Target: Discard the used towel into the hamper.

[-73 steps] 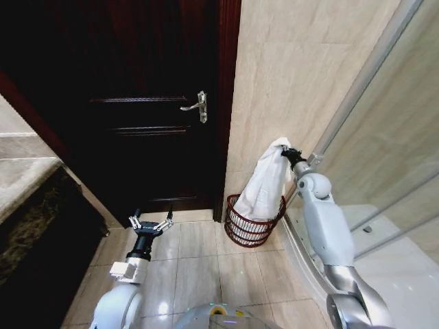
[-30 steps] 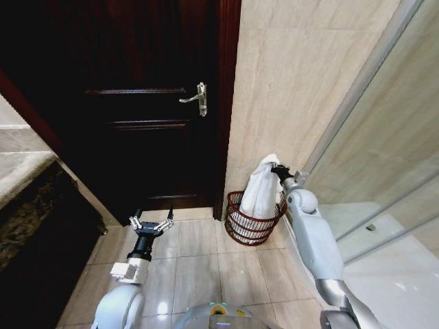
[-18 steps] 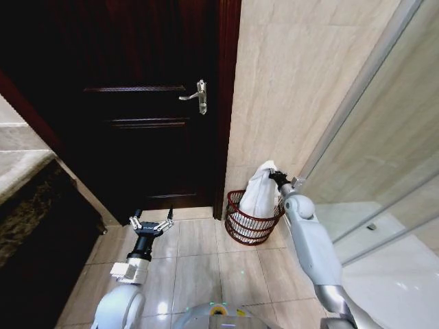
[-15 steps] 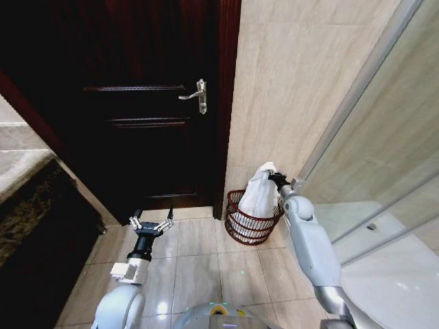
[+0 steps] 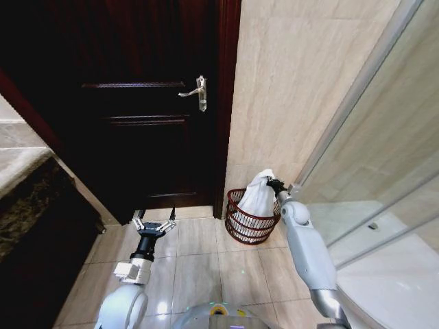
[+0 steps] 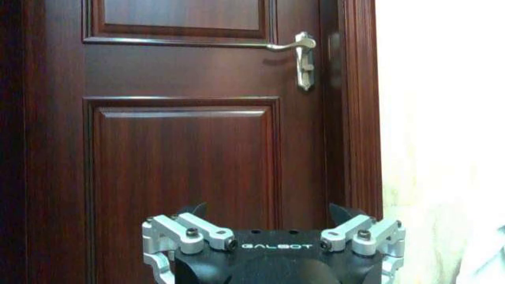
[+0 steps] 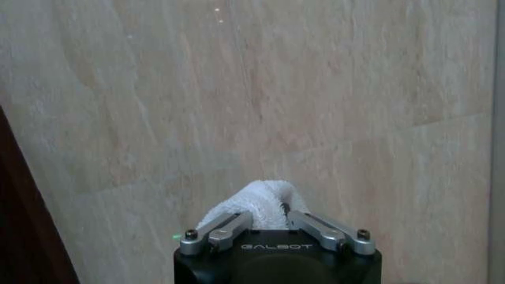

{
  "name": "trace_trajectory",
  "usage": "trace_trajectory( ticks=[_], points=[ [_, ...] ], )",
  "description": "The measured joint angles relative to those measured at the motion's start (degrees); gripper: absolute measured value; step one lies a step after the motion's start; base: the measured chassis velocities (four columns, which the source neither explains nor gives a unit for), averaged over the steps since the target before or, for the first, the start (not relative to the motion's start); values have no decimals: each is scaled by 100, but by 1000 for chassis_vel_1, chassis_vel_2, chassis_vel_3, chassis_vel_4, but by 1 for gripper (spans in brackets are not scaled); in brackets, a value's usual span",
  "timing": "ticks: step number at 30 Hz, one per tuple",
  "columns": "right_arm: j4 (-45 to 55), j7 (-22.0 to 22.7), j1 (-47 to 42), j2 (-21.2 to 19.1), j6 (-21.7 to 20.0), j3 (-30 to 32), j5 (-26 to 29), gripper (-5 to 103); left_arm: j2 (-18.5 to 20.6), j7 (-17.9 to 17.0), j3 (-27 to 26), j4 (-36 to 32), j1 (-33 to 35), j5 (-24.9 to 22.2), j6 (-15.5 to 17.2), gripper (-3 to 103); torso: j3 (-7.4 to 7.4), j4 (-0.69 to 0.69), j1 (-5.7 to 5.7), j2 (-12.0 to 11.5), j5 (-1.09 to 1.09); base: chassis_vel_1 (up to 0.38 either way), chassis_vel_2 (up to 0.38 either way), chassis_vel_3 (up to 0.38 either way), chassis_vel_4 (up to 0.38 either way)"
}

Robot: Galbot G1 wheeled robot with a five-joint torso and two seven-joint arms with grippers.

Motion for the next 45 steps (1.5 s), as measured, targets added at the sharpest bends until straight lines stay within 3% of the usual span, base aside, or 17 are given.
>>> trace_trajectory(
  ticks=[6, 19, 36, 45],
  points=[
    [6, 19, -72, -9, -83, 16, -2, 3, 0, 2, -2, 13, -2, -1, -16, 100, -36, 0, -25, -62, 0, 0, 0, 0, 0],
    [254, 68, -233, -88, -1078, 154, 335, 3, -13, 4, -6, 34, -1, -5, -49, 100, -132, 0, -96, -230, 0, 0, 0, 0, 0],
    [421, 53, -328, -117, -1726, 237, 420, 3, -24, 10, 1, 39, 7, -4, -55, 100, -236, 0, -172, -410, 0, 0, 0, 0, 0],
    [639, -30, -344, -140, -2771, 404, 598, 3, -30, 13, -8, 17, 19, 2, -70, 100, -289, 0, -206, -496, 0, 0, 0, 0, 0]
  ],
)
